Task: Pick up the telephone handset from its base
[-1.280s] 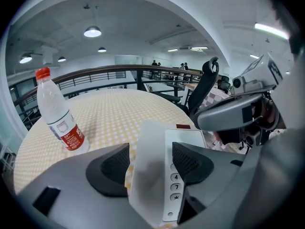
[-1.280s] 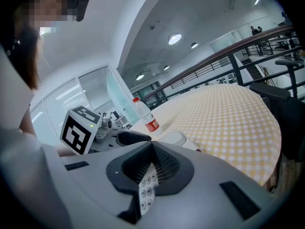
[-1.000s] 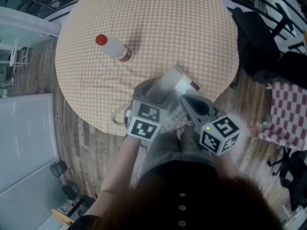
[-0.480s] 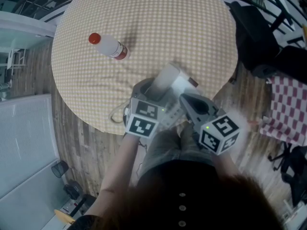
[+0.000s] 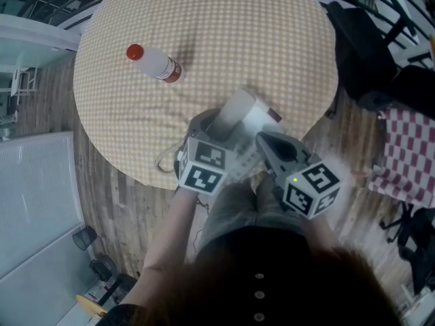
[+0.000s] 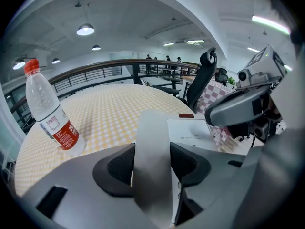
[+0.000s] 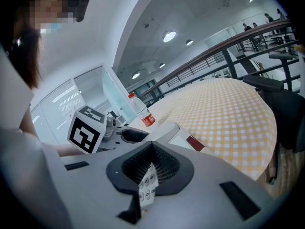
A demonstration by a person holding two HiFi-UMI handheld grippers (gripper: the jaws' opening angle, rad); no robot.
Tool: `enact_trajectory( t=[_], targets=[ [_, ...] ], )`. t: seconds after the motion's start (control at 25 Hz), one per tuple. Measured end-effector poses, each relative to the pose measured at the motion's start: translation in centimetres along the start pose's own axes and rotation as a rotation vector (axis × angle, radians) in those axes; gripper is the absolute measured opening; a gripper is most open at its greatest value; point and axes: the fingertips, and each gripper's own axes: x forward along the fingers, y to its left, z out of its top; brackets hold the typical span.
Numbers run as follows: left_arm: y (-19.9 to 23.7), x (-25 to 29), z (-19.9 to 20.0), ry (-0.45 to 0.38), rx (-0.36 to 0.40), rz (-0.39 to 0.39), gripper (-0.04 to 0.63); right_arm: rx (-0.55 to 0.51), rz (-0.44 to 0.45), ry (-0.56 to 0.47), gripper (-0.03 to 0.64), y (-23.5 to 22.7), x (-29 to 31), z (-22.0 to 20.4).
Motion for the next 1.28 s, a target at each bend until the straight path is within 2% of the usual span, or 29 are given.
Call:
enact_trajectory(
  t=[0.4,0.64,0.8,1.28],
  targets=[
    [0.1,-0.2,0.0,-0.011,0.000,0.014,0.227,-0.007,0.010,-0.005,0.009,0.2,-0.2,0.0],
    [0.2,-0.6,0.6,-0.037,-0.035,-0.007,0.227,-0.015,0.022,-0.008,0.009,0.5,-0.4,0.2],
    [0.0,-1.1,1.0,-0.065,-0.095,-0.027,0.226,-0.020,0.024,-0.014,0.009,0.6,-0.5,0.5],
    [-0.3,-3.1,2.4,-0.124,-0.106,-0.013,0.226,-0.037,0.029,-0.053,0.009,1.2,-1.4,1.7]
  ],
)
